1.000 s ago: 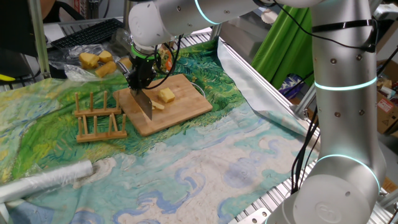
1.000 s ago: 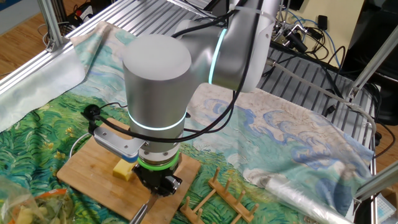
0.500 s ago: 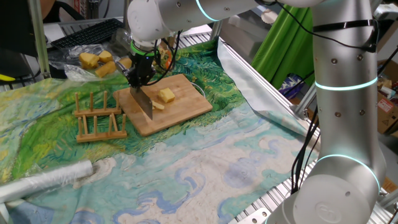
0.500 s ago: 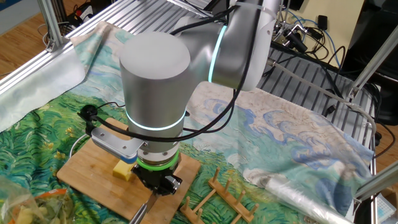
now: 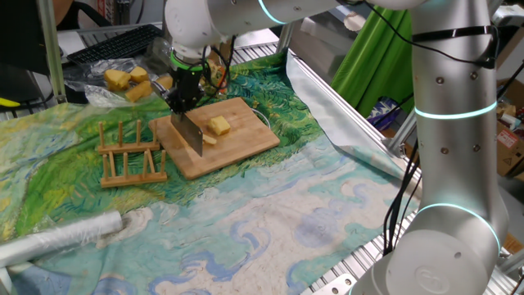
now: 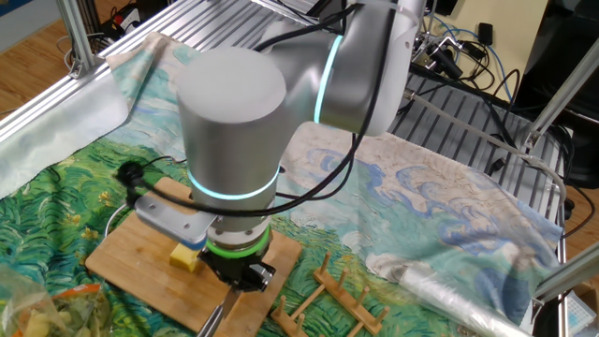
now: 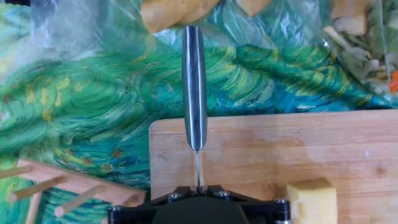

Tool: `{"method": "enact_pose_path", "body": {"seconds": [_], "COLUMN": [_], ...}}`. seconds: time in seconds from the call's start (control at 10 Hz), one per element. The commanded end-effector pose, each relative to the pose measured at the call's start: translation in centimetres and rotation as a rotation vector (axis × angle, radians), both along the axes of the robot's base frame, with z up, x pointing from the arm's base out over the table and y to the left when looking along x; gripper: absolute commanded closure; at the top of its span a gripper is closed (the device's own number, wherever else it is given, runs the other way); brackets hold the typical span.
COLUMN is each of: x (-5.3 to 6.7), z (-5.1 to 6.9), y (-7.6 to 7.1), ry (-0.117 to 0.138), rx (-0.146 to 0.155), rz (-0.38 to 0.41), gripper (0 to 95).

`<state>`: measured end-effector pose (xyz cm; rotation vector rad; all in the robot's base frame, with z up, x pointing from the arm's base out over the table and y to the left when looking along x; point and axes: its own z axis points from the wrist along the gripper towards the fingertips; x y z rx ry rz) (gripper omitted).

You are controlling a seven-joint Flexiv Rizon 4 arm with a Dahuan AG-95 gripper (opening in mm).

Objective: Chop the potatoes

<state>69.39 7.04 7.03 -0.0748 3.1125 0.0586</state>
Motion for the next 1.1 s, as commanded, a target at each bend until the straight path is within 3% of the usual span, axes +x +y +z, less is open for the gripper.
{"method": "enact_pose_path", "body": {"seconds": [0.1, 0.2, 0.6, 0.8, 1.1], "x": [-0.2, -0.2, 0.5, 1.2, 2.1], "z": [0.3, 0.4, 2.7, 4.3, 5.2], "y": [0.0, 0.0, -0.9, -2.0, -3.8], "ry": [-0.003, -0.003, -0.011, -0.013, -0.019], "rx": [-0.001, 0.0, 0.0, -0.027, -0.038], "rz": [-0.003, -0.003, 0.032, 0.066, 0.098], "gripper": [95.0, 95.0, 95.0, 95.0, 95.0]}}
